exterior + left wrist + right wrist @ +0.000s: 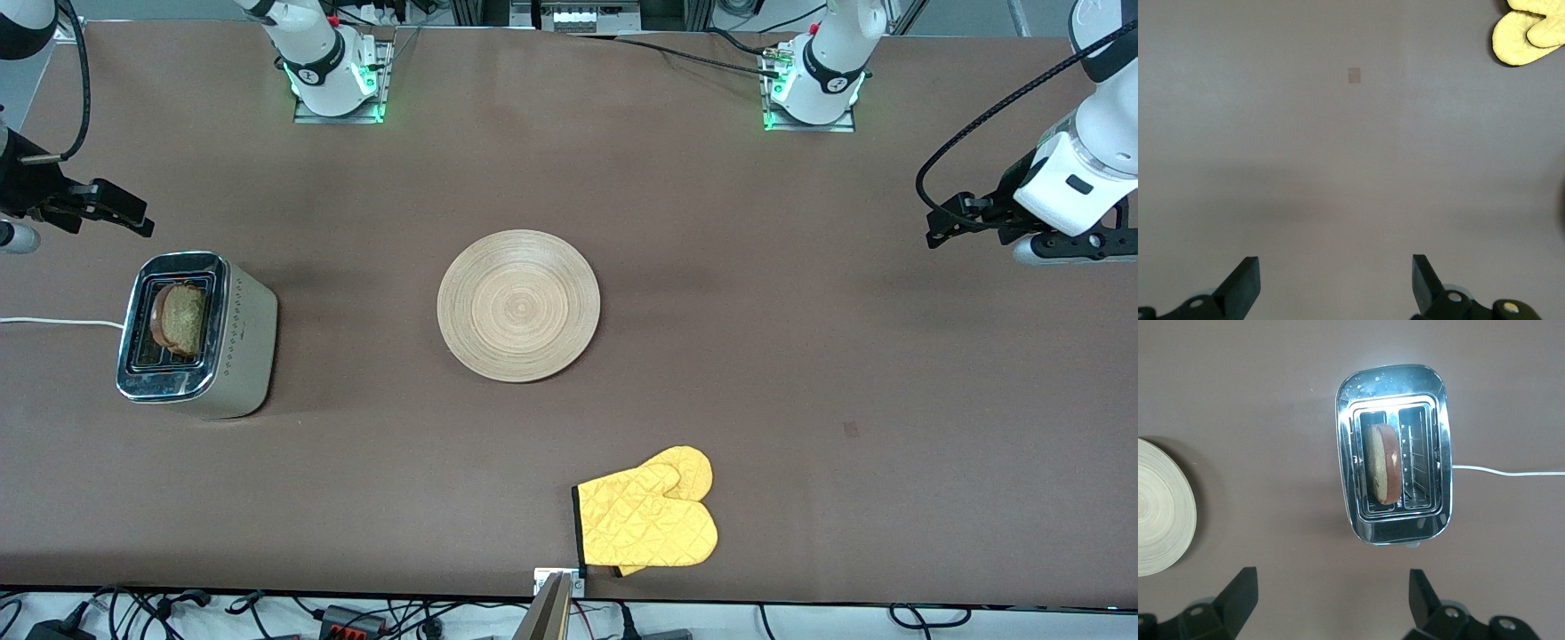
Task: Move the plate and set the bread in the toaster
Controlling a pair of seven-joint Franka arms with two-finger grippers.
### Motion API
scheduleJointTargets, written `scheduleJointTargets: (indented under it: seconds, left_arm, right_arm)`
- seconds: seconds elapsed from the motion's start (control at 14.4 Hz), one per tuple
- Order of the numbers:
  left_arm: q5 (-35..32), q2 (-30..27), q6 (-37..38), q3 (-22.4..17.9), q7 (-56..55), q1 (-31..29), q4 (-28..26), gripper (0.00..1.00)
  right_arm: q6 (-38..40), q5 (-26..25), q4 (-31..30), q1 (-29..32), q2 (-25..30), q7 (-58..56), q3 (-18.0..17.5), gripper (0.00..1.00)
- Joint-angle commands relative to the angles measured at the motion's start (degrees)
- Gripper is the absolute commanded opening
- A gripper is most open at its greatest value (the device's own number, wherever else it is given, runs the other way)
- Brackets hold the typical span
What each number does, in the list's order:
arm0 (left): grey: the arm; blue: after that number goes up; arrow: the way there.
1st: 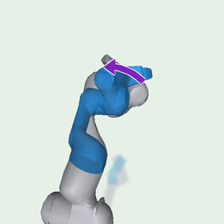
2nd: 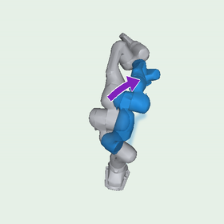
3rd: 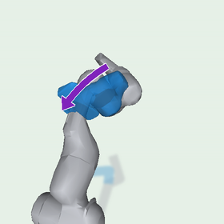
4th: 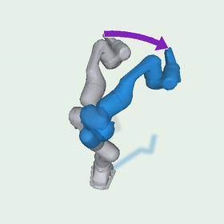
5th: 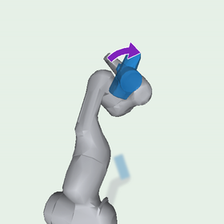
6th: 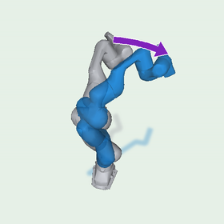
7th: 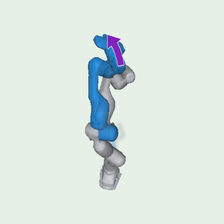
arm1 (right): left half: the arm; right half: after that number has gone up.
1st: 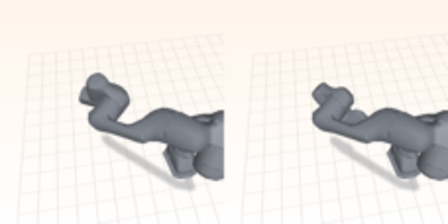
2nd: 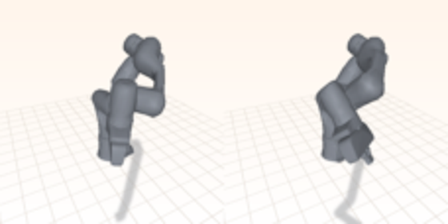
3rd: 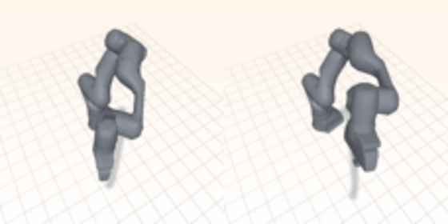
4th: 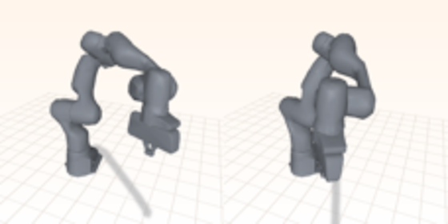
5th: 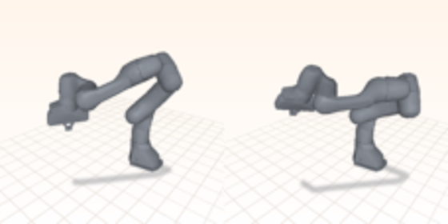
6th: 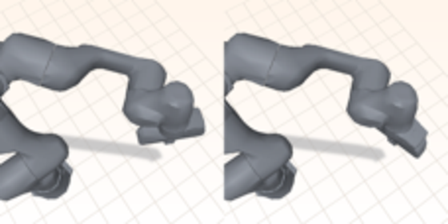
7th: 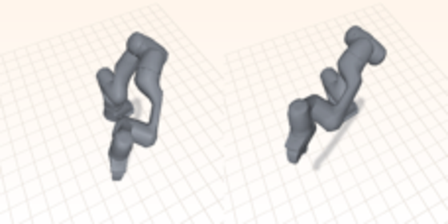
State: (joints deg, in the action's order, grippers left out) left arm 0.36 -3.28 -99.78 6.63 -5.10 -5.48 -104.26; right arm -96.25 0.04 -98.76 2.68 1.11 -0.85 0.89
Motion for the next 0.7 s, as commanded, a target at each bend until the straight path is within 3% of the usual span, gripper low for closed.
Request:
scheduleJointTargets:
  seconds: [0.0, 0.63]
  left_arm:
    - [0.8, -0.6, 0.2, -0.2, -0.2, -0.1, 0.1, 1.0]
    - [0.7, -0.6, 0.2, -0.2, -0.1, -0.1, 0.1, 1.0]
  right_arm:
    - [-0.4, -0.5, -0.8, 0.5, 1.2, -0.4, -0.5, 1.0]
    - [1.3, -0.2, -0.7, 0.4, 1.7, -1.0, -0.5, 1.0]
